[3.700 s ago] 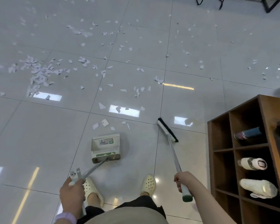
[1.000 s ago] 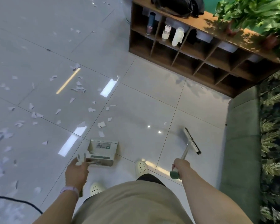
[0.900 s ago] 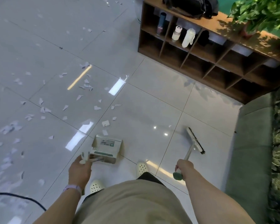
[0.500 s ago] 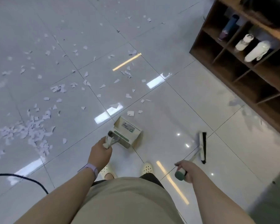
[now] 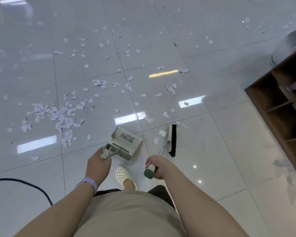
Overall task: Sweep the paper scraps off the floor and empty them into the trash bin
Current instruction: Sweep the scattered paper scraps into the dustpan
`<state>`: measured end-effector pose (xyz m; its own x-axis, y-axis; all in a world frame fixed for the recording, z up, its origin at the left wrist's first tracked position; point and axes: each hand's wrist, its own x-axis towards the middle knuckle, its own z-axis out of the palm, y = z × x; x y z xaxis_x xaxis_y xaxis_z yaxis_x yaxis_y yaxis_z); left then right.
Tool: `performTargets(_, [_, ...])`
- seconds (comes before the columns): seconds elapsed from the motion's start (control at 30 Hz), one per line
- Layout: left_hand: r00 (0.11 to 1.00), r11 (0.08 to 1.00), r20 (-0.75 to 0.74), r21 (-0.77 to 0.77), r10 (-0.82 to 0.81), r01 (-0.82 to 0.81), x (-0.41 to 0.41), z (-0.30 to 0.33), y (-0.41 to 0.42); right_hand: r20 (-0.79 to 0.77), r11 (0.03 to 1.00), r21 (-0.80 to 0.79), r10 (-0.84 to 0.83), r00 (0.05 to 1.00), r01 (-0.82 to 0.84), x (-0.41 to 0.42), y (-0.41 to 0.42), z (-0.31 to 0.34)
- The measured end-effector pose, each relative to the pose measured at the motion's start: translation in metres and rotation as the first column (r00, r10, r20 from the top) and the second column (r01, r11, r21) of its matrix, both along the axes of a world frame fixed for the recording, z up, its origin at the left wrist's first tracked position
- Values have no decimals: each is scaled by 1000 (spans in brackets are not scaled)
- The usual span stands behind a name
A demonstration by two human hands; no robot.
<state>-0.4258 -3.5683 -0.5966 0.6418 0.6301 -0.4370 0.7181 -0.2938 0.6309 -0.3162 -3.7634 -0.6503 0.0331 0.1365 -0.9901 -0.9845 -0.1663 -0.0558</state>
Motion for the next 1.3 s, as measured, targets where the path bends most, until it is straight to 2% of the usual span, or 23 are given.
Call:
performTargets(0.1, [999, 998, 30, 52, 46, -47, 1, 2, 33, 15, 994, 106, -38, 999, 36, 43, 37, 10])
performTargets(0.2, [991, 992, 63, 45, 119, -122, 2, -1, 74, -79, 939, 217, -255, 964, 266, 87, 61, 6])
performTargets(0.3, [979, 983, 108, 45, 171, -176, 6, -3, 105, -167, 905, 277, -285, 944, 323, 112, 73, 10])
performTargets(0.43, [946, 953, 118, -22, 301, -301, 12, -15, 121, -155, 887, 290, -328, 932, 360, 108, 96, 35])
performTargets(0.6, [944, 946, 95, -112, 316, -305, 30, -30, 127, 6, 924, 145, -358, 934, 353, 93, 96, 58])
performTargets(0.73, [943, 940, 105, -174, 315, -295, 45, -29, 117, 210, 939, -117, -296, 932, 325, 82, 70, 60])
performTargets(0.83, [941, 935, 134, -219, 310, -277, 52, -30, 114, 307, 899, -333, -183, 934, 285, 74, 49, 62])
performTargets(0.9, [940, 938, 167, -236, 298, -256, 56, -30, 114, 367, 840, -432, -170, 915, 329, 73, 36, 65])
performTargets(1.07, [956, 940, 141, -266, 257, -214, 65, -34, 99, 479, 719, -457, -297, 826, 524, 79, 9, 62])
performTargets(1.17, [969, 950, 132, -263, 207, -167, 73, -38, 93, 493, 680, -473, -322, 808, 560, 83, -4, 57])
performTargets(1.3, [969, 949, 125, -263, 213, -175, 97, -36, 83, 499, 695, -503, -253, 829, 514, 95, -27, 44])
